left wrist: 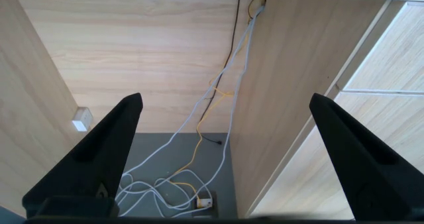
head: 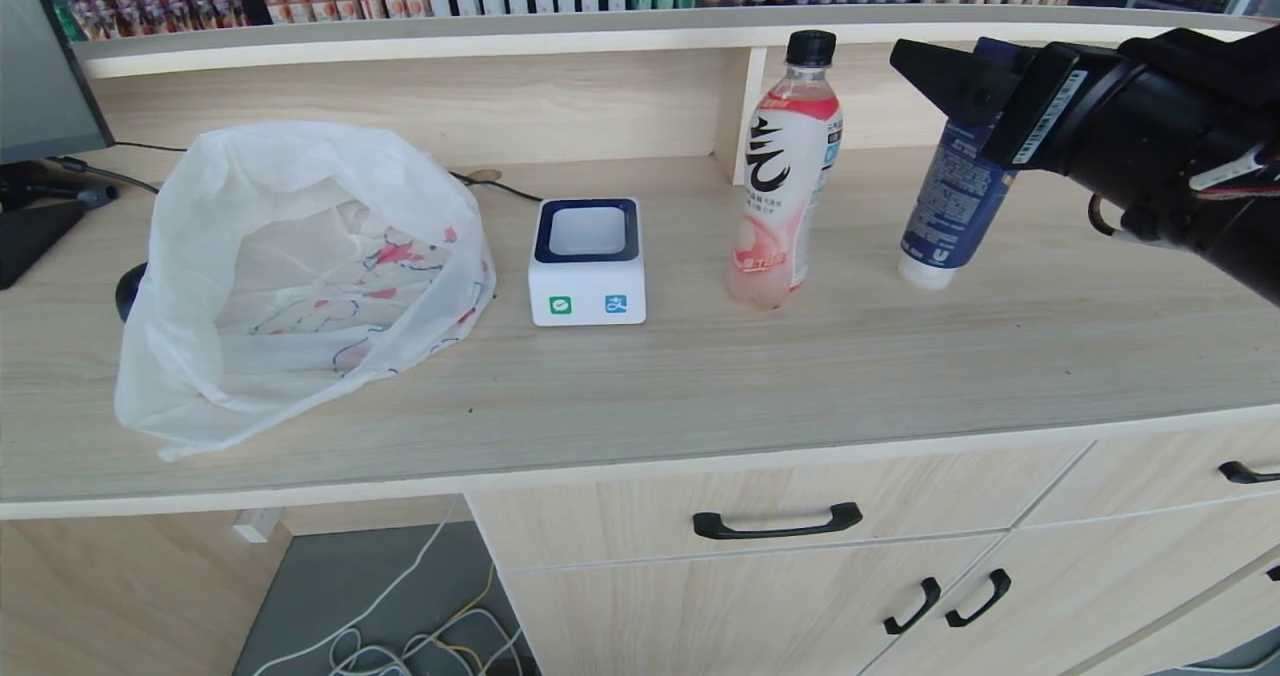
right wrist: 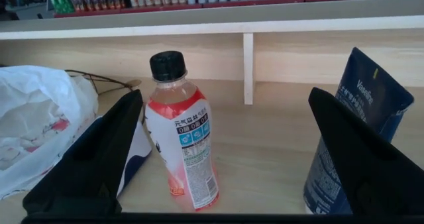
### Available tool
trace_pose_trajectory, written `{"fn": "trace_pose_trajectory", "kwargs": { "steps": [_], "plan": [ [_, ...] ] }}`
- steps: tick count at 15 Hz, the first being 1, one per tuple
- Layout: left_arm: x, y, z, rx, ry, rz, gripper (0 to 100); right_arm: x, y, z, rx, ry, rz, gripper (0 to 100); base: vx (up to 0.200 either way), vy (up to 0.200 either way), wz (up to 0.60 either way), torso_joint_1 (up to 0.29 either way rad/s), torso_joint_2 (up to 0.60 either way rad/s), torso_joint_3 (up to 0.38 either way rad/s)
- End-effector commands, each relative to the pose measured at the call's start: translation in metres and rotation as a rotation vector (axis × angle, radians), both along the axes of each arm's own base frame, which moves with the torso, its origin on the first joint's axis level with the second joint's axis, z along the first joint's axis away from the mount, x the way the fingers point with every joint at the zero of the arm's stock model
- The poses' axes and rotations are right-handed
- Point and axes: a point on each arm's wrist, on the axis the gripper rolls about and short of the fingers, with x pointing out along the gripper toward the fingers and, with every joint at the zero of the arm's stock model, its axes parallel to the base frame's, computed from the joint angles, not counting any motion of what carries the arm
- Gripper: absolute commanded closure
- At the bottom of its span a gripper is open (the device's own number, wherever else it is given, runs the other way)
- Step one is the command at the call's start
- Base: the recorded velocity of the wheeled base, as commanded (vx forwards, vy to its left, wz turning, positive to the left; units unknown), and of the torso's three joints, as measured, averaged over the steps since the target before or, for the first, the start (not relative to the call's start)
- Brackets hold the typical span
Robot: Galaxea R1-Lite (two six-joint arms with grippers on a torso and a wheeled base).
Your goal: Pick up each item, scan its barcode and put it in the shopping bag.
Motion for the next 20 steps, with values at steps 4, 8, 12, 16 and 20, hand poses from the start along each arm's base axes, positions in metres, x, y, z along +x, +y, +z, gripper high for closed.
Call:
{"fn": "trace_pose_trajectory", "kwargs": {
  "steps": [4, 8, 12, 16, 20],
  "plan": [
    [0.0, 0.0, 0.0, 0.0, 0.0, 0.0, 0, 0.018, 0.011, -0.001, -0.005, 0.007, 0.003, 0, 0.0, 0.0, 0.0, 0.0, 0.0, 0.0],
    [0.0, 0.0, 0.0, 0.0, 0.0, 0.0, 0, 0.027, 0.018, 0.01, -0.007, 0.01, 0.03, 0, 0.0, 0.0, 0.0, 0.0, 0.0, 0.0],
    [0.0, 0.0, 0.0, 0.0, 0.002, 0.0, 0, 0.022, 0.037, 0.023, 0.022, -0.007, 0.126, 0, 0.0, 0.0, 0.0, 0.0, 0.0, 0.0],
    [0.0, 0.0, 0.0, 0.0, 0.0, 0.002, 0, 0.039, 0.054, 0.021, 0.032, -0.002, 0.072, 0, 0.0, 0.0, 0.0, 0.0, 0.0, 0.0],
    [0.0, 0.0, 0.0, 0.0, 0.0, 0.0, 0, 0.05, 0.06, 0.013, 0.033, 0.027, 0.003, 0, 0.0, 0.0, 0.0, 0.0, 0.0, 0.0]
  ]
}}
